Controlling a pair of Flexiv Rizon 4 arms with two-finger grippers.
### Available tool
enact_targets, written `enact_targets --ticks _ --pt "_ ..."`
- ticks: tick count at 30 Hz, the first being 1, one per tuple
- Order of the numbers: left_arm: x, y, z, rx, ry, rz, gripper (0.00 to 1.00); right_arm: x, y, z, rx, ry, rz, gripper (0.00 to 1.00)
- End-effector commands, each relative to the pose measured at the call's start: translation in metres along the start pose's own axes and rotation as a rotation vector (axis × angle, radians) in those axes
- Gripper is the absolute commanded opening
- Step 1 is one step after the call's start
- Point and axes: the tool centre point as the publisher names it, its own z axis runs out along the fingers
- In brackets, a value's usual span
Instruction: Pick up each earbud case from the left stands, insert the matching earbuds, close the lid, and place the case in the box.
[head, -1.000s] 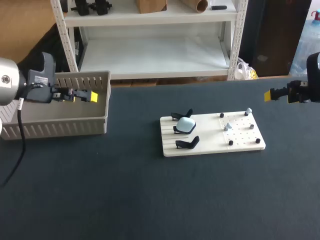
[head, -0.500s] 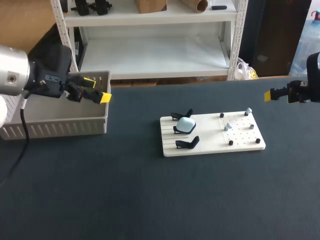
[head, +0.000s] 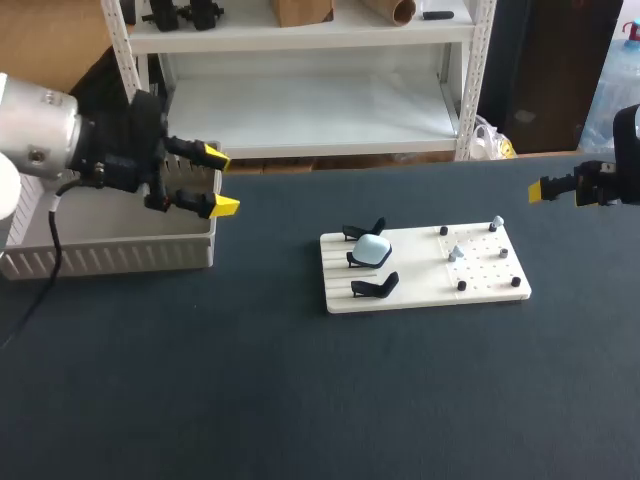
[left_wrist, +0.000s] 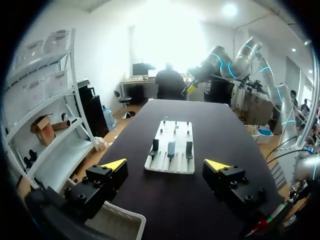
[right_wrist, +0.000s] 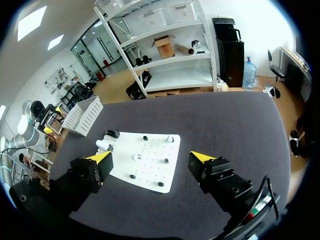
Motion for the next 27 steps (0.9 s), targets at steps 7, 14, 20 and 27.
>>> enact_targets --ticks 7,14,20,27 --pt "0.005 0.001 0.053 0.175 -0.019 0.077 1.00 0.000 0.000 0.000 0.000 0.000 -0.001 1.00" --pt "0.011 -0.001 0.084 0.197 -0.041 0.088 1.00 0.000 0.000 0.000 0.000 0.000 -0.001 1.00" --pt "0.019 -0.003 0.112 0.236 -0.047 0.082 1.00 0.000 0.000 0.000 0.000 0.000 -0.001 1.00" --pt "0.028 -0.009 0.139 0.251 -0.041 0.086 1.00 0.000 0.000 0.000 0.000 0.000 -0.001 1.00"
